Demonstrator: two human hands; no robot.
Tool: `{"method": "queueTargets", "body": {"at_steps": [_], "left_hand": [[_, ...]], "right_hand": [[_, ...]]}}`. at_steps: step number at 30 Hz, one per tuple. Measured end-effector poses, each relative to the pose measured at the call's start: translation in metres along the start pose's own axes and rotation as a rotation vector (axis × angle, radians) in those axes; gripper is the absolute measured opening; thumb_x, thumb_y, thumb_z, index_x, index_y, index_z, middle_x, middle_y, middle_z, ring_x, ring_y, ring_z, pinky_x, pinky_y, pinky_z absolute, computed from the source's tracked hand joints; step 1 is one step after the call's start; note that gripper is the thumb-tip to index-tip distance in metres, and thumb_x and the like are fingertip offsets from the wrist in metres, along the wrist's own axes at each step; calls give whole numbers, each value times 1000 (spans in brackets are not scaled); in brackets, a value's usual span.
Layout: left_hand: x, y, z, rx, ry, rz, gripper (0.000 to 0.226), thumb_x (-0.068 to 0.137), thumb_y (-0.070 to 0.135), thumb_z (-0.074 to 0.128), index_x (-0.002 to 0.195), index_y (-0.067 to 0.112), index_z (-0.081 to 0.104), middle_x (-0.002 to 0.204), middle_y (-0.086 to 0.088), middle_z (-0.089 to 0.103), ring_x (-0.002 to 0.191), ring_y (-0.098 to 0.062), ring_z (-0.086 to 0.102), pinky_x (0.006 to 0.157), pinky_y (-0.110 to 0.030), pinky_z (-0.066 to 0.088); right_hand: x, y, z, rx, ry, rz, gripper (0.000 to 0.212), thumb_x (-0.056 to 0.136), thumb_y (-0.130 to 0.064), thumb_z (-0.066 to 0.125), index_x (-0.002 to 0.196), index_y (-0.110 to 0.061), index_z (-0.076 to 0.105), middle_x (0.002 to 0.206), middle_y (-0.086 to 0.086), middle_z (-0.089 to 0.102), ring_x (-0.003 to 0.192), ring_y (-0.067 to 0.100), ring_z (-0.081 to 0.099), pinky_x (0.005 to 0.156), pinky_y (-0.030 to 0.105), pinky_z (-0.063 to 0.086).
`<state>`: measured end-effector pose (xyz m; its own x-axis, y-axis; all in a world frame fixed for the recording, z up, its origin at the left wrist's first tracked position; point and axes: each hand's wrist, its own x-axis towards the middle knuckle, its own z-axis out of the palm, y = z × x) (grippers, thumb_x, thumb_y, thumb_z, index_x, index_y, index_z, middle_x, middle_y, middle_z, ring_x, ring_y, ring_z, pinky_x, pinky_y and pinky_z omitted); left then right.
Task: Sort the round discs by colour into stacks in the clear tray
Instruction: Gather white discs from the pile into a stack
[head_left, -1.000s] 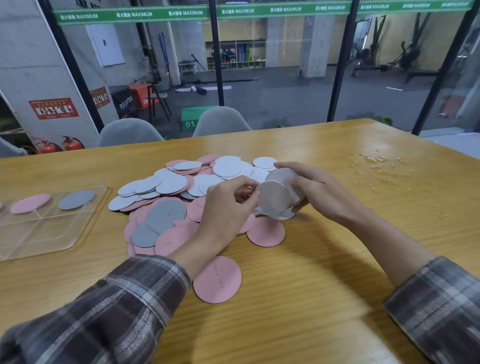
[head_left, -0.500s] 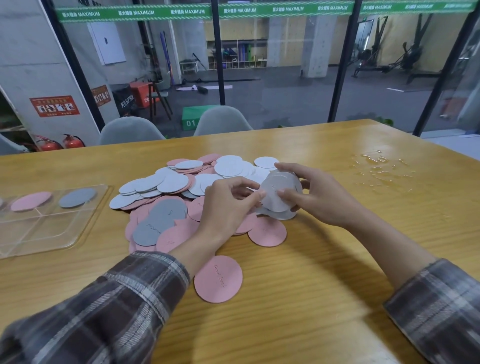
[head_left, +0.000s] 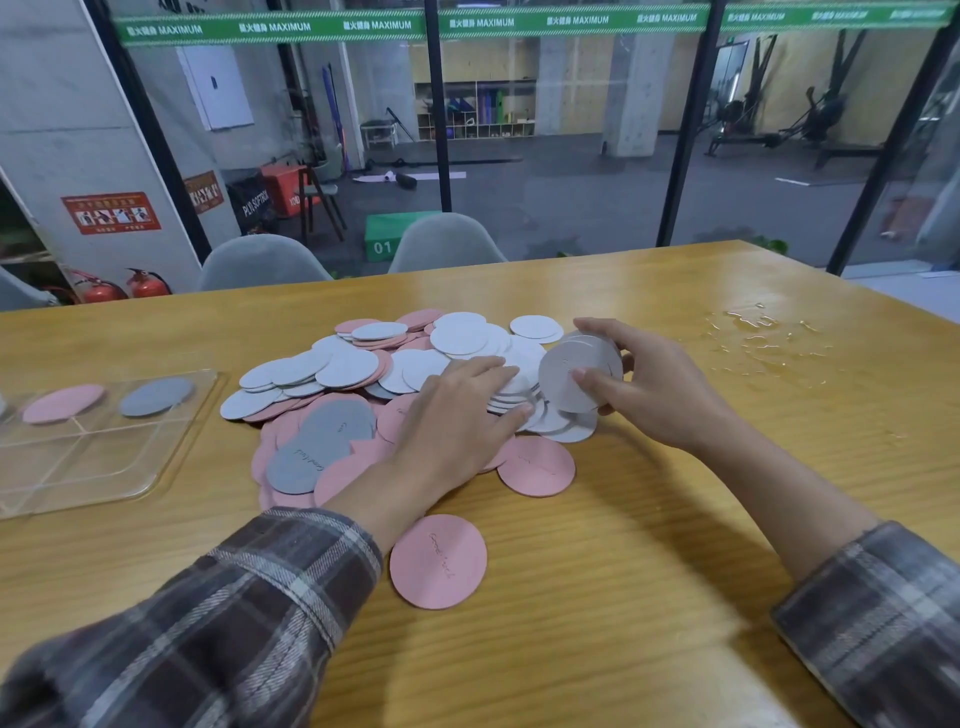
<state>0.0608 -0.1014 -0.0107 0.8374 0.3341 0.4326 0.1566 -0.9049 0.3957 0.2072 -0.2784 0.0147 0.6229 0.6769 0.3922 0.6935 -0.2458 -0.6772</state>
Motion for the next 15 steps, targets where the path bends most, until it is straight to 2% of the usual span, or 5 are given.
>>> {"method": "queueTargets", "body": {"at_steps": [4,8,11,13,15], "left_hand": [[-1,-2,0,1,-36,-6,44,98,44,67,134,19,69,145,3,61,140,-17,47,114,-44,39],[-3,-6,2,-98,31,28,24,95,38,71,107,18,78,112,5,72,108,-20,62,95,-46,51],[-6,-7,1,-193,51,50,7,94,27,75,96,21,78,98,10,66,87,-16,65,82,-43,58],[-7,-7,0,-225,61,62,6,90,22,79,96,20,78,99,11,62,82,-15,64,80,-38,58],[-8,-5,-2,-258,70,48,23,84,19,84,106,20,76,108,10,60,87,-14,63,81,-23,53]], "right_hand": [[0,1,0,-16,21,13,52,94,-26,71,143,-26,56,119,-11,67,100,12,65,87,40,58],[2,1,-1,-4,32,35,53,95,-25,69,145,-26,54,121,-13,65,99,15,67,87,31,54],[0,0,-1,2,23,25,51,94,-23,68,143,-31,55,118,-15,66,96,13,66,90,37,56],[-1,0,0,12,13,21,47,94,-24,67,139,-35,58,112,-19,66,94,13,68,87,36,57],[-1,-1,0,7,14,28,43,95,-22,66,136,-35,60,107,-22,65,91,12,70,81,24,56]]}}
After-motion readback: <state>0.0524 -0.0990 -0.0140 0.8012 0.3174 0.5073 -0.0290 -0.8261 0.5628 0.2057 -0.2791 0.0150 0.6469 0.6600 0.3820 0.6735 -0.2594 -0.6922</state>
